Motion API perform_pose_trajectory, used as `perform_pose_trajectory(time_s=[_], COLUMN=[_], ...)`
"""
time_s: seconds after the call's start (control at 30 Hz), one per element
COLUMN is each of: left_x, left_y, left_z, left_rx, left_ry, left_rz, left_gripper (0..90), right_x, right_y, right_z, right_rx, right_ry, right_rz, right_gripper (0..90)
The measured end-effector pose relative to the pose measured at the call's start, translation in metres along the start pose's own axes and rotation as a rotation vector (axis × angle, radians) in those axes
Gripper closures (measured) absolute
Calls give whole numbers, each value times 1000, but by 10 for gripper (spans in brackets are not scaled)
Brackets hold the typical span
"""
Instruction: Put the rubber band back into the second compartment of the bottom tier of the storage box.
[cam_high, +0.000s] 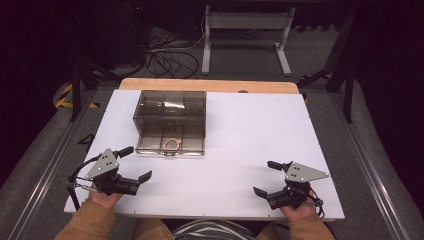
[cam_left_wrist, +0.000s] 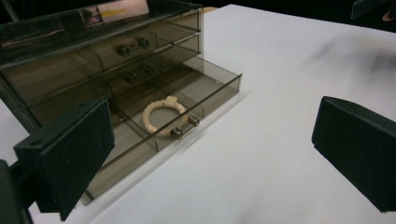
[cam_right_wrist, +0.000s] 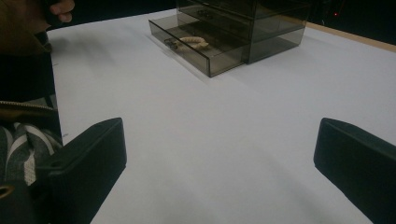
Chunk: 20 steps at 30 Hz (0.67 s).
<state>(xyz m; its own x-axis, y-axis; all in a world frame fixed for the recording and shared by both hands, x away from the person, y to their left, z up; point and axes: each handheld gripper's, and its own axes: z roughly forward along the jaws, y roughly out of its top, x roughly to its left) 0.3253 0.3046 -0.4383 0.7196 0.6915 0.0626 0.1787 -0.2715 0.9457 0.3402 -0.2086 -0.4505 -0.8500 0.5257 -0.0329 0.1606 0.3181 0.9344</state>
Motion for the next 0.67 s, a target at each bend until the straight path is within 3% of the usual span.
perform_pose_trajectory(time_s=[0.13,0.27,0.5,0.67], left_x=[0,1,0,0], left_y=[-11,-19,-19,-17], left_z=[2,3,0,-1], left_rx=[12,39,52,35], left_ry=[-17,-5,1,0], left_rz=[-18,8,-24,-47], left_gripper=[0,0,0,0], right_x=[0,0,0,-1], right_y=[0,0,0,0], right_z=[1,1,2,4], right_rx=[3,5,6,8], right_ry=[1,-1,1,4], right_rz=[-1,-3,-3,-3], right_gripper=[33,33,33,33])
